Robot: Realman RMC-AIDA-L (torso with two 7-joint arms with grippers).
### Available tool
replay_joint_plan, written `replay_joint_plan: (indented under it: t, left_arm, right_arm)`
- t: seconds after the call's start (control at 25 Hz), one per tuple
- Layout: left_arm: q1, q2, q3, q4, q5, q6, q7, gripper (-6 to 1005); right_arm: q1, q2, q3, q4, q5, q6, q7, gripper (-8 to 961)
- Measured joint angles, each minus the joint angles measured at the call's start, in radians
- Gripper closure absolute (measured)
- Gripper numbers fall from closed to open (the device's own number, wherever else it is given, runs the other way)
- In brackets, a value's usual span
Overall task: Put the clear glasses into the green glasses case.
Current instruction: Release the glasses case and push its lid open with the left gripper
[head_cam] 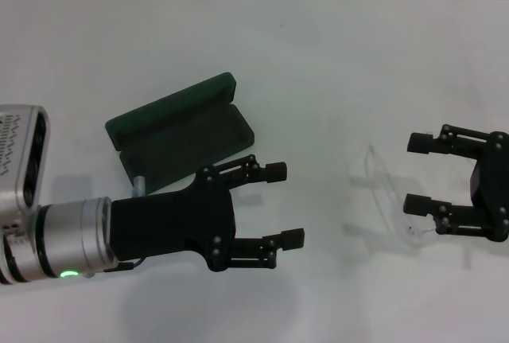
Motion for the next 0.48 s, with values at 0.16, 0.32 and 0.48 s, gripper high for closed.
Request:
replay_joint_plan:
  t: [0.16, 0.32, 0.48]
  left_arm:
    - [0.0, 0.0, 0.0, 0.0, 0.0, 0.0, 0.003, 120]
    - [0.0, -0.001, 0.0, 0.0, 0.0, 0.0, 0.009, 120]
    - [0.001, -0.002, -0.015, -0.006, -0.005, -0.006, 0.021, 121]
  right_arm:
    - [-0.001, 0.001, 0.0, 0.002, -0.004, 0.0, 0.0, 204]
    - [-0.001, -0.002, 0.001, 0.004, -0.004, 0.006, 0.0, 207]
    - [-0.001, -0.004, 0.0, 0.004, -0.006, 0.006, 0.0, 211]
